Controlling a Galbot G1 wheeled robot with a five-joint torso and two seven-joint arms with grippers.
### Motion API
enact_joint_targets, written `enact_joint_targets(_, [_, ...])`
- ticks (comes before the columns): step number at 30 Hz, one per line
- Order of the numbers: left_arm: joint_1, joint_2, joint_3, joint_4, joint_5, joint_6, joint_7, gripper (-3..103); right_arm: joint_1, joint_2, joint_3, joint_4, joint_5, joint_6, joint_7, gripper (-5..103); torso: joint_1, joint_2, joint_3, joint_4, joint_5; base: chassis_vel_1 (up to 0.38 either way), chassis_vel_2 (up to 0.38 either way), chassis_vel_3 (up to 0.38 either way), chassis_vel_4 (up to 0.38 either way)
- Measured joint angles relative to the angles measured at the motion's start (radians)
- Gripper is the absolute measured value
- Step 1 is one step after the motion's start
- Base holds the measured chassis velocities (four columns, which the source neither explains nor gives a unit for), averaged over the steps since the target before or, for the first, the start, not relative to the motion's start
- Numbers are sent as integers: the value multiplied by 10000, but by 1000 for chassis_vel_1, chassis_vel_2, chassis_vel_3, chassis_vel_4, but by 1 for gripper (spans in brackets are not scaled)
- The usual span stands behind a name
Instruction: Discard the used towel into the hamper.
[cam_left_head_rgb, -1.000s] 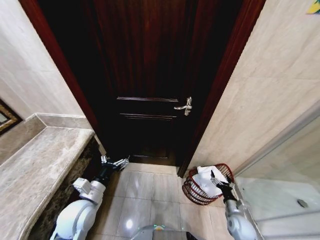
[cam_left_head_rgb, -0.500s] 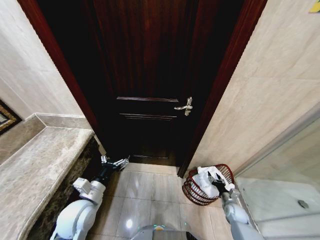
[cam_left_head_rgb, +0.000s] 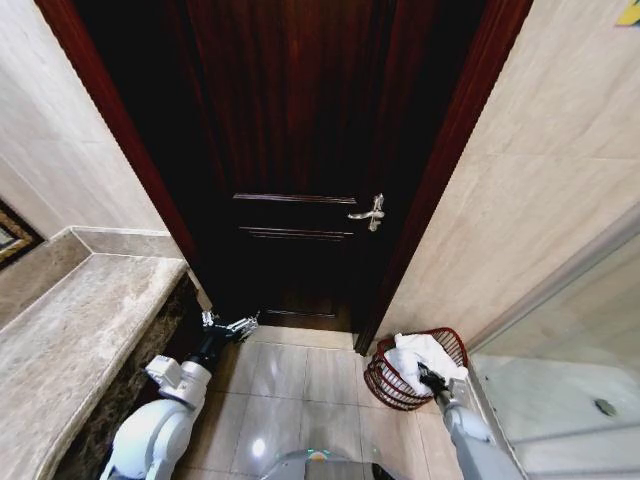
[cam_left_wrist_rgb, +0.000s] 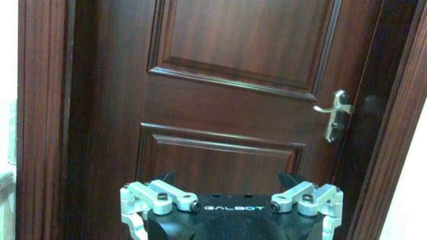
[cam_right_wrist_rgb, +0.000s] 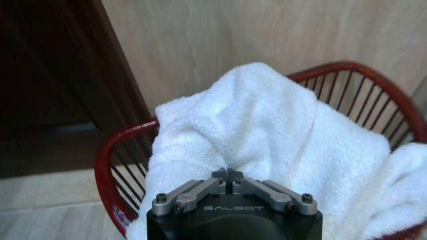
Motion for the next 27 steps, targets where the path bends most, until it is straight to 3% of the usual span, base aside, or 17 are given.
enact_joint_targets(6, [0,0,0,0,0,0,0,100,1443,138,-174,-2282,-656,-233,20,0,0,0,-1,2,3,0,0,0,0])
enact_joint_targets(14, [0,0,0,0,0,0,0,100,2701,331,95,-3735,-1160,-244,312,0,1,-1,1,0,8,0,0,0,0])
enact_joint_targets(21, [0,0,0,-1,0,0,0,100,3097,302,324,-4089,-981,-216,501,0,1,0,2,-2,5,0,0,0,0])
enact_joint_targets(27, [0,0,0,0,0,0,0,100,3703,366,407,-4335,-187,-210,488,0,0,-1,1,-2,-1,0,0,0,0])
